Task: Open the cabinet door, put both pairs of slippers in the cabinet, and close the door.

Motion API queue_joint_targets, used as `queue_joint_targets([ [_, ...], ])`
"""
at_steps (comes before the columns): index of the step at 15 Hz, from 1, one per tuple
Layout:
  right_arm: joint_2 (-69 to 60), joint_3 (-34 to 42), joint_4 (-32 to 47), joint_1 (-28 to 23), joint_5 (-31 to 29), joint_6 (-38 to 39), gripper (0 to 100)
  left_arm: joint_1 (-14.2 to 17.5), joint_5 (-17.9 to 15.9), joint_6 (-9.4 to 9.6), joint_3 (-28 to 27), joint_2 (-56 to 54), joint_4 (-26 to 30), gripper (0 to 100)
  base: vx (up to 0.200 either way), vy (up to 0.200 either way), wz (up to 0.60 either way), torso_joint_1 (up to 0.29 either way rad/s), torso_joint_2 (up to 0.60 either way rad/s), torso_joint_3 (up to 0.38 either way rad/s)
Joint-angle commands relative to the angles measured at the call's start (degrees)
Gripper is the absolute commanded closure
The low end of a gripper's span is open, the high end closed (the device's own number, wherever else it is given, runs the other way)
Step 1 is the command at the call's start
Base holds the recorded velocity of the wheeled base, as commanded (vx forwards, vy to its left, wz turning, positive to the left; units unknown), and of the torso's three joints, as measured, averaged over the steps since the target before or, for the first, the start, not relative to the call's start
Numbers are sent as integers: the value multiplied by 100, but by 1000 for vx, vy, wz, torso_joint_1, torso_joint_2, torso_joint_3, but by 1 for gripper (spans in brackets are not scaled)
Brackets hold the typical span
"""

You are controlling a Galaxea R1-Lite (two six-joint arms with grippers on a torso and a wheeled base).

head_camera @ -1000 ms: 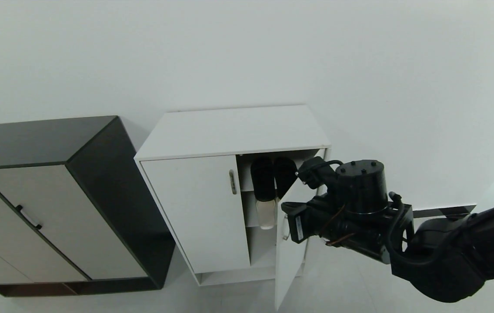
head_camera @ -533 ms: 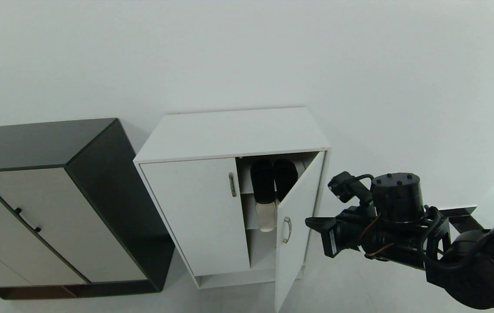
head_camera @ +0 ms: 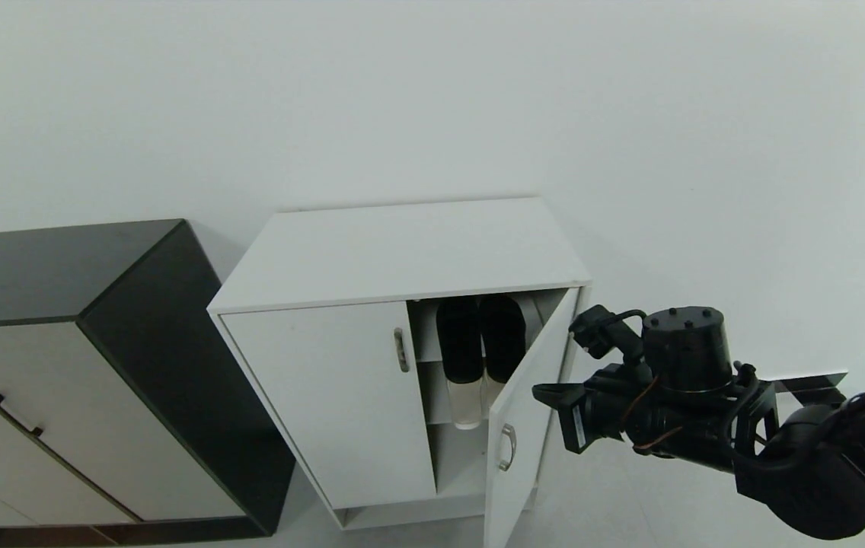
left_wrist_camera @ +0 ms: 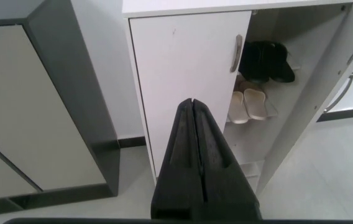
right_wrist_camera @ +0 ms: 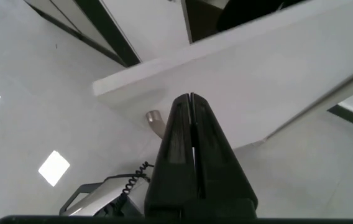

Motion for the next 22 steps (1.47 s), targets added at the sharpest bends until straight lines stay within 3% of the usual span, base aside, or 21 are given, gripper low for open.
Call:
queue_joint_targets([
  [1,144,-86,4,-4,2,-5,100,0,1,-1,-1,-1,-1,100,0,0,0,0,0,0],
  [22,1419,-1747,48,-478,2,39,100,0,1,-1,-1,-1,-1,100,0,0,0,0,0,0],
])
